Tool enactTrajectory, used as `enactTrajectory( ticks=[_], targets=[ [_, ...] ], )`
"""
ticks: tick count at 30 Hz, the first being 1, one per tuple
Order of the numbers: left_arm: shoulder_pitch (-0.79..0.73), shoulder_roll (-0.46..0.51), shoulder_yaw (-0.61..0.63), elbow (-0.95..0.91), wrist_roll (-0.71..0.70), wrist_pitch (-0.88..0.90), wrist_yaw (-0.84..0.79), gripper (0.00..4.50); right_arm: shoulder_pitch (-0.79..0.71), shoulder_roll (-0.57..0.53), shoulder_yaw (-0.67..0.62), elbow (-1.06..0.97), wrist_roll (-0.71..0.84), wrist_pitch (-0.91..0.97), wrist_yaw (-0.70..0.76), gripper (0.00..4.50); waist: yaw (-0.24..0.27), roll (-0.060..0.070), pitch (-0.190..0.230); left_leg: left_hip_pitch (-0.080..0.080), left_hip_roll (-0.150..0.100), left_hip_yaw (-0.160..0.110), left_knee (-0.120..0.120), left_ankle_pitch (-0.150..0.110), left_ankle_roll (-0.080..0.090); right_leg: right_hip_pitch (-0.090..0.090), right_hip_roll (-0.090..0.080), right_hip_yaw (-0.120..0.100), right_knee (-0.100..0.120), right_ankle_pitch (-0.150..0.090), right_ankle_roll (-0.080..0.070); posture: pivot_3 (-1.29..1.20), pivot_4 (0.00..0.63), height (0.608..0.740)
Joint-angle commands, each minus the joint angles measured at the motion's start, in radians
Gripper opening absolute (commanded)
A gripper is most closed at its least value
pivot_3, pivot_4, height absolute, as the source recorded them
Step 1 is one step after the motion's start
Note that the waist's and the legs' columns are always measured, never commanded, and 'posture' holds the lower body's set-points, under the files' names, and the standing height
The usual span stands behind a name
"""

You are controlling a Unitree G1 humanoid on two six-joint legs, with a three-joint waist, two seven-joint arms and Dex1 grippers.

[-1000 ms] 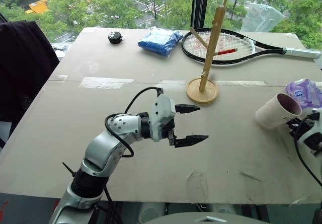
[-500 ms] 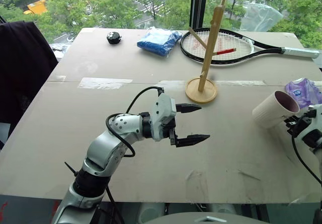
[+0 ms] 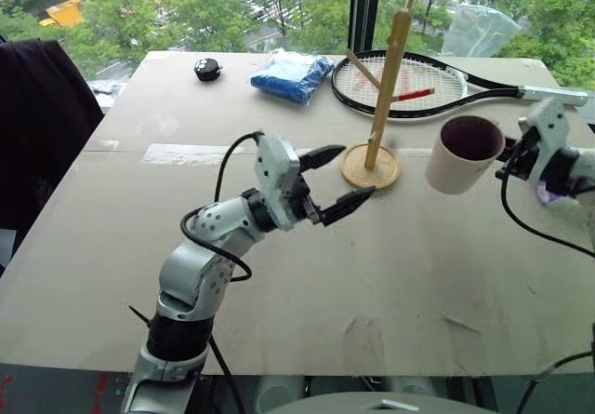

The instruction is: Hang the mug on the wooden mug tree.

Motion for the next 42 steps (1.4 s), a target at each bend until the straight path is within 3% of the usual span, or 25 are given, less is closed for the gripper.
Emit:
enactTrajectory(
  ticks=[1, 8, 17, 37, 40, 42],
  targets=[
    [0.019, -0.037, 0.004, -0.111, -0.058, 0.019, 0.071, 4.50, -0.144, -0.037, 0.057, 0.105, -0.056, -0.139, 0.156, 0.10, 0.002, -0.001, 0.000, 0.000, 0.000, 0.000, 0.000, 0.000, 0.000, 0.000, 0.000, 0.000, 0.000, 0.000, 0.000, 0.00, 0.150, 0.740],
    [0.041, -0.068, -0.032, -0.165, -0.046, 0.013, 0.141, 4.50, -0.452, -0.004, 0.184, 0.470, -0.191, -0.408, 0.359, 0.10, 0.001, -0.001, 0.001, 0.000, 0.000, 0.000, 0.000, 0.000, 0.000, 0.000, 0.000, -0.001, 0.000, 0.000, 0.000, 0.00, 0.150, 0.740],
    [0.059, -0.094, -0.069, -0.168, 0.022, -0.013, 0.225, 4.50, -0.660, 0.068, 0.227, 0.770, -0.300, -0.528, 0.382, 0.10, -0.007, 0.001, 0.002, 0.000, 0.000, 0.001, 0.000, 0.002, -0.004, 0.000, -0.001, 0.000, 0.000, 0.000, -0.001, 0.00, 0.150, 0.740],
    [0.066, -0.102, -0.097, -0.134, 0.087, -0.067, 0.238, 4.50, -0.793, 0.198, 0.234, 0.902, -0.414, -0.589, 0.345, 0.10, -0.007, 0.004, 0.004, 0.000, 0.001, 0.000, 0.000, 0.003, -0.005, 0.000, -0.002, -0.001, 0.001, 0.000, -0.001, 0.00, 0.150, 0.740],
    [0.067, -0.106, -0.096, -0.131, 0.092, -0.074, 0.241, 4.50, -0.800, 0.201, 0.230, 0.905, -0.420, -0.598, 0.336, 0.93, -0.007, 0.004, 0.004, -0.001, 0.001, 0.000, 0.000, 0.003, -0.005, 0.000, -0.003, -0.001, 0.000, 0.000, -0.001, 0.00, 0.150, 0.740],
    [0.071, -0.106, -0.096, -0.133, 0.092, -0.076, 0.241, 4.50, -0.811, 0.206, 0.217, 0.910, -0.419, -0.585, 0.299, 1.85, -0.007, 0.004, 0.004, -0.001, 0.001, 0.000, 0.000, 0.003, -0.005, 0.000, -0.003, -0.001, 0.001, 0.000, -0.001, 0.00, 0.150, 0.740]
  ],
)
